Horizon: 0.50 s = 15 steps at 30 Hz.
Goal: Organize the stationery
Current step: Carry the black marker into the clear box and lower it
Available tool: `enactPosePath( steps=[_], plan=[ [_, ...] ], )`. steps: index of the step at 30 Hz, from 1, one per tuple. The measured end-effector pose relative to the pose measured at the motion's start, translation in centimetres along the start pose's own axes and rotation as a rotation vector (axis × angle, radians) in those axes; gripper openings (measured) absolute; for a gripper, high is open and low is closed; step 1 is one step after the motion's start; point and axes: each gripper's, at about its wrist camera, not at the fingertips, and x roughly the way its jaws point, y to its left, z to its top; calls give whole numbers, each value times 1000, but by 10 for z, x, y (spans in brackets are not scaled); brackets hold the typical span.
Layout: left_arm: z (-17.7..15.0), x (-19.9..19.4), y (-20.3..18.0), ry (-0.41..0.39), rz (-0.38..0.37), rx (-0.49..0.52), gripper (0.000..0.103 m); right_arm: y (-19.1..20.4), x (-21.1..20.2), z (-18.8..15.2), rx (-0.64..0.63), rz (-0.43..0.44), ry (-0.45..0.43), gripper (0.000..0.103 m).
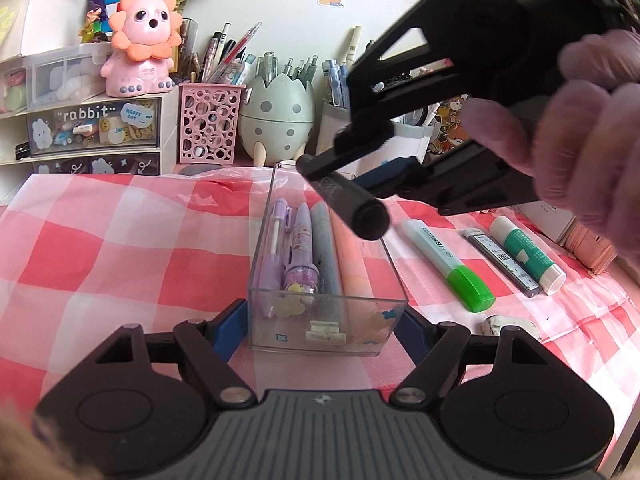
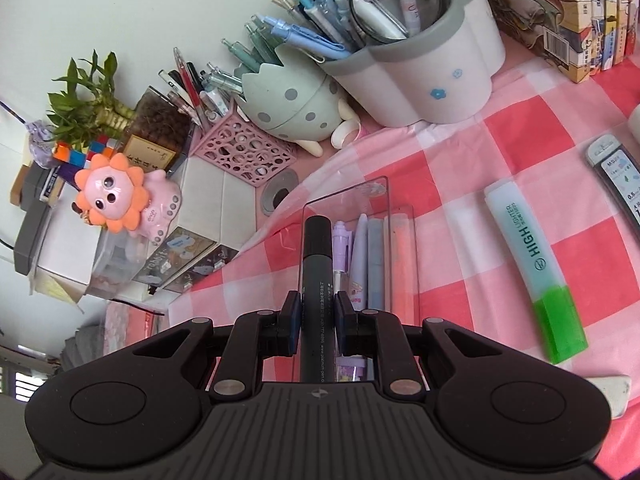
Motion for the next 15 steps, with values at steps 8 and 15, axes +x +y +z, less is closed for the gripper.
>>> enactPosePath(
  steps=[8,15],
  plan=[
    [0,0,0,0,1,1,51,1,11,3,-6,-73,-31,16],
    [0,0,0,0,0,1,51,-4,17,3,9,-97,-22,16]
  ],
)
